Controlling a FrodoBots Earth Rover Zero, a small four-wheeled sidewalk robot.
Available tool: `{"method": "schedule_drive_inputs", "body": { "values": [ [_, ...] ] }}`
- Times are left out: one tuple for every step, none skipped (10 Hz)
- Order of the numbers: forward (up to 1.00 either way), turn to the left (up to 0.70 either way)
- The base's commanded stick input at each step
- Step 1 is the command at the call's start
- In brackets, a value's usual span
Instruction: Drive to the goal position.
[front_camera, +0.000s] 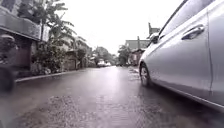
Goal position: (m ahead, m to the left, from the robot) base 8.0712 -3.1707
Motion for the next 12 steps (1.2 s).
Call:
{"method": "schedule_drive_inputs", "body": {
  "values": [
    [1.00, 0.27],
    [1.00, 0.27],
    [1.00, 0.09],
    [1.00, 0.00],
    [1.00, 0.00],
    [1.00, 0.00],
    [1.00, 0.00],
    [1.00, 0.00],
    [0.77, 0.00],
    [0.06, 0.00],
    [0.00, 0.00],
    [0.00, 0.00]
  ]
}}
